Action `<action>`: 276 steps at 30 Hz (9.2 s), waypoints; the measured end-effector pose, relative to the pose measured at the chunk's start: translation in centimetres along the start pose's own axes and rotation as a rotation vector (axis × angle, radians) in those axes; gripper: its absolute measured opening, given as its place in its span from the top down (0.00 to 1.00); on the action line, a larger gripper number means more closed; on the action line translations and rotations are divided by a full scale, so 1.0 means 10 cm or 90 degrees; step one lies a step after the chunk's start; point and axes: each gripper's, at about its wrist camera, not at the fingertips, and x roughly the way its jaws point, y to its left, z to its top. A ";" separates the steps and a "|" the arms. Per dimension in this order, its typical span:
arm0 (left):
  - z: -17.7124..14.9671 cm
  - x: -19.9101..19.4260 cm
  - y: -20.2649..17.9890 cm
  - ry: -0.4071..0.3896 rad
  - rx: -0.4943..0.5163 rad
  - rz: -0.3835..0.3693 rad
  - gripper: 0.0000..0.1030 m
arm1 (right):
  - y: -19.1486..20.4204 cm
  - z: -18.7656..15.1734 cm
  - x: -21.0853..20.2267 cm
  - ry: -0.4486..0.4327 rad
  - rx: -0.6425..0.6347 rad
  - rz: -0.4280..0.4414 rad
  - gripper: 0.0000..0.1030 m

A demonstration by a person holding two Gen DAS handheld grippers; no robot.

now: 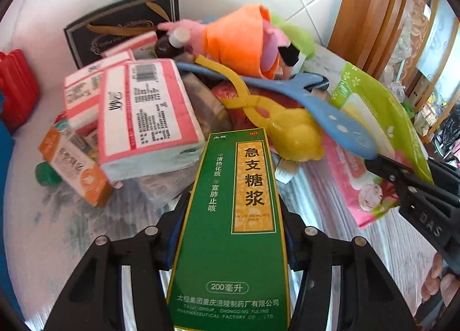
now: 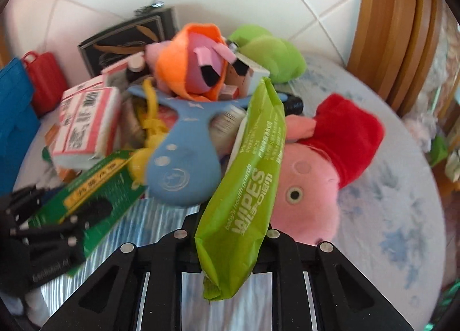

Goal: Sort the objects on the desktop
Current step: 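Carry the syrup box with left gripper while right carries the wipes pack over the crate, then open left gripper to drop the syrup box while right drops the wipes pack, then move both grippers back from the crate to the item pile, then grasp the white medicine box with left gripper while right grasps the pink tissue pack, then carry the medicine box with left gripper while right carries the tissue pack over the crate, then open left gripper to drop the medicine box while right drops the tissue pack, then move both grippers back from the crate to the item pile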

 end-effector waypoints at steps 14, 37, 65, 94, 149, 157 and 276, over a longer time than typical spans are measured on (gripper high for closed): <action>-0.18 -1.68 0.32 -0.217 -0.036 0.085 0.48 | 0.62 0.04 -1.20 -0.192 -0.124 -0.073 0.82; -0.61 -4.25 3.65 -0.354 -0.200 0.445 0.48 | 5.14 0.75 -2.66 -0.399 -0.363 0.272 0.82; -0.93 -4.19 5.77 -0.205 -0.321 0.413 0.25 | 7.52 0.74 -2.17 -0.296 -0.470 0.083 0.12; -0.99 -4.08 3.56 -0.358 -0.221 0.325 0.24 | 5.04 0.00 -2.56 -0.355 -0.299 0.088 0.00; 0.59 0.80 1.91 0.051 -0.157 0.100 0.26 | 1.52 -0.47 0.88 0.081 -0.026 0.052 0.00; 0.19 0.58 2.07 0.070 -0.144 0.077 0.46 | 1.42 -0.61 0.76 0.097 0.000 0.075 0.00; -1.41 -4.44 5.36 -0.302 -0.323 0.404 0.32 | 7.19 0.12 -2.70 -0.393 -0.462 0.138 0.00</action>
